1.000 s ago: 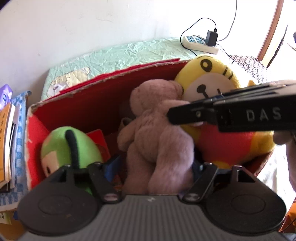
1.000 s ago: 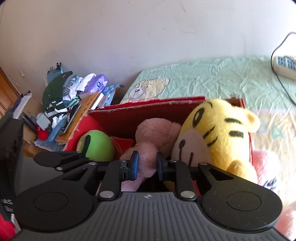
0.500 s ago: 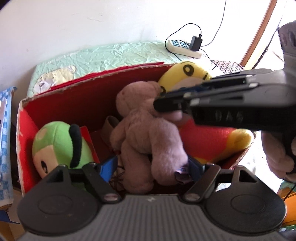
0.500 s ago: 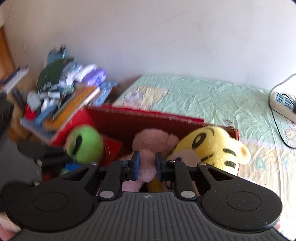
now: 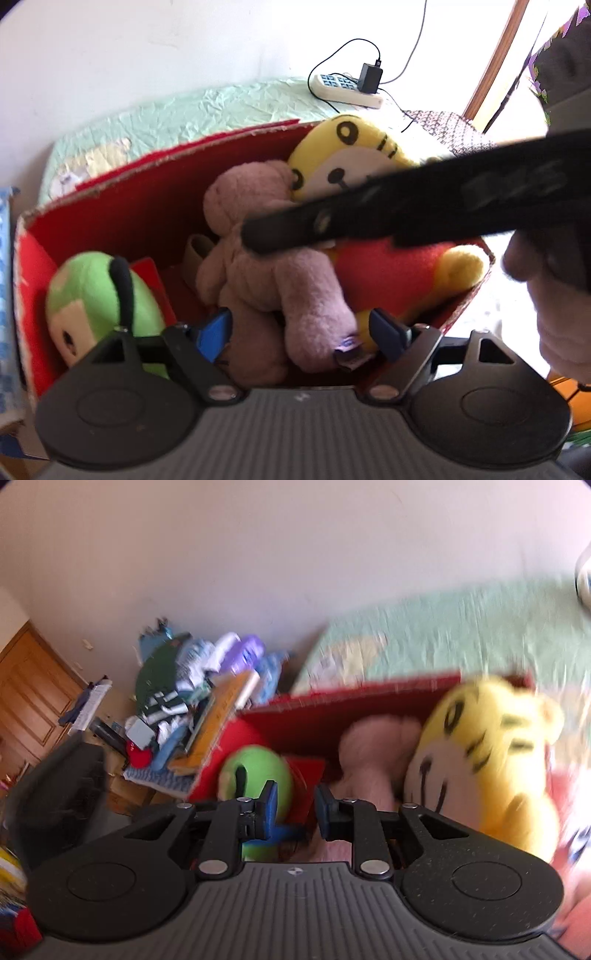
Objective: Organize objects
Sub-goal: 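Withdraw the right gripper and move it to the white bunny plush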
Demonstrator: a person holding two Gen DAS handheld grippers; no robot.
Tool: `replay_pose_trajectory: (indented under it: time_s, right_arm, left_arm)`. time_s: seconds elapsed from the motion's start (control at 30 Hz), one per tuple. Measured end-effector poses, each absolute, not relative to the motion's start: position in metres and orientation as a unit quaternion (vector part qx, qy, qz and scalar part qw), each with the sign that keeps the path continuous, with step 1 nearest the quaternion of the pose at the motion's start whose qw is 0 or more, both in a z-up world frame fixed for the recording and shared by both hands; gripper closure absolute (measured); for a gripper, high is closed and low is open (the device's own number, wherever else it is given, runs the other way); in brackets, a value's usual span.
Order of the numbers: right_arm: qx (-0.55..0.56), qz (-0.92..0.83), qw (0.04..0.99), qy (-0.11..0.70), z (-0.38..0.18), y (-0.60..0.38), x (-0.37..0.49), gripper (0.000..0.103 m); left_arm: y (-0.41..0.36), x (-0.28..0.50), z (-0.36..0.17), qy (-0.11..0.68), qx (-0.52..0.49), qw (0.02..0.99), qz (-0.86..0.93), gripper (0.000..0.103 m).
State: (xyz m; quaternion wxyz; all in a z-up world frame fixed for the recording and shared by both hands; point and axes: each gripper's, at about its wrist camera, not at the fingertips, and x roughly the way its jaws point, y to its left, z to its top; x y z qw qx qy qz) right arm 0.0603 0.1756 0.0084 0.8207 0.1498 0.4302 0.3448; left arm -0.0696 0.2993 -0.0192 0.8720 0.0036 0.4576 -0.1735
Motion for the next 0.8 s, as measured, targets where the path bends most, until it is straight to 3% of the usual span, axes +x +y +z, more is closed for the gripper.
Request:
replay_pose_trajectory:
  time_s: [0.13, 0.3, 0.4, 0.8]
  right_arm:
    - [0.128, 0.351, 0.808, 0.456, -0.003, 0.192, 0.057, 0.080]
    - [0.075, 0.301, 0.817, 0.486, -0.007, 0.201, 0.057, 0.103]
    - [0.046, 0.272, 0.827, 0.490, -0.011, 0.198, 0.057, 0.103]
    - [0.103, 0.261, 0.833, 0.477, -0.017, 0.179, 0.040, 0.099]
  left_arm:
    - [0.308, -0.072, -0.018, 0.461, 0.010, 0.874, -0.155, 0.016]
    - [0.315, -0.069, -0.021, 0.470, -0.008, 0.870, -0.149, 0.014]
    - [0.312, -0.066, -0.022, 0.471, -0.006, 0.870, -0.146, 0.014]
    - [0.292, -0.063, -0.021, 0.484, 0.025, 0.868, -0.107, 0.013]
